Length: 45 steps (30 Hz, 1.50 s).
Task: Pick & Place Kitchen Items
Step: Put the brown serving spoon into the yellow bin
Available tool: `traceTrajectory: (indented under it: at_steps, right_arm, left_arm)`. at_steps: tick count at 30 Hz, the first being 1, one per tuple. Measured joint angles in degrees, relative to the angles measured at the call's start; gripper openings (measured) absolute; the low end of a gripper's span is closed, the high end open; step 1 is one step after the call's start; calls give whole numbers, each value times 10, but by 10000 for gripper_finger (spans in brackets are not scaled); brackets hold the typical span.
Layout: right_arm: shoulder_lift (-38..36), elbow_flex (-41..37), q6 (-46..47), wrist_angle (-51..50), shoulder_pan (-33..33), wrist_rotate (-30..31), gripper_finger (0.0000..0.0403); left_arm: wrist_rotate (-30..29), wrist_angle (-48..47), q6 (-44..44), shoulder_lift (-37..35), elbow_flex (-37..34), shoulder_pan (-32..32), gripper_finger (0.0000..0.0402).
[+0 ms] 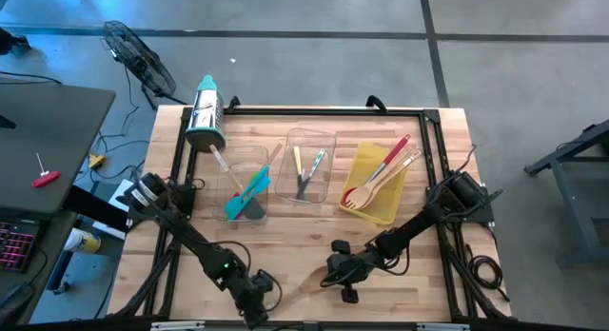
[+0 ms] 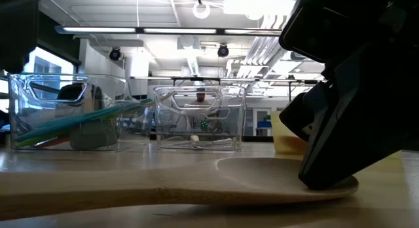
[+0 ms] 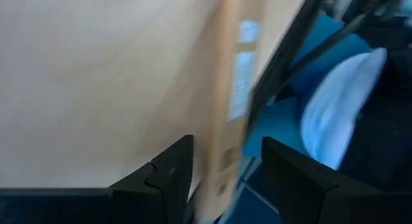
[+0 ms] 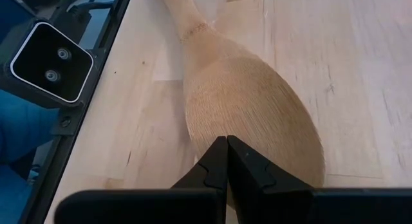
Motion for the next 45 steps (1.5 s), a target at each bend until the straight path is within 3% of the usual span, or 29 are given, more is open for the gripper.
traceTrajectory:
  at_steps: [5,19,33,45]
  right_arm:
    - [0,0,0,0,0,-1,4]
    - [0,0,-5,0,0,0,3]
    - [0,0,-16,3,0,2,4]
    - [2,-1,-32,9,0,17,4]
  left_arm:
    - [30,49,22,19,0,16,180]
    - [14,70,87,21,0,29,173]
    - [-8,68,113,21,0,29,42]
    - [12,122,115,52,1,29,63]
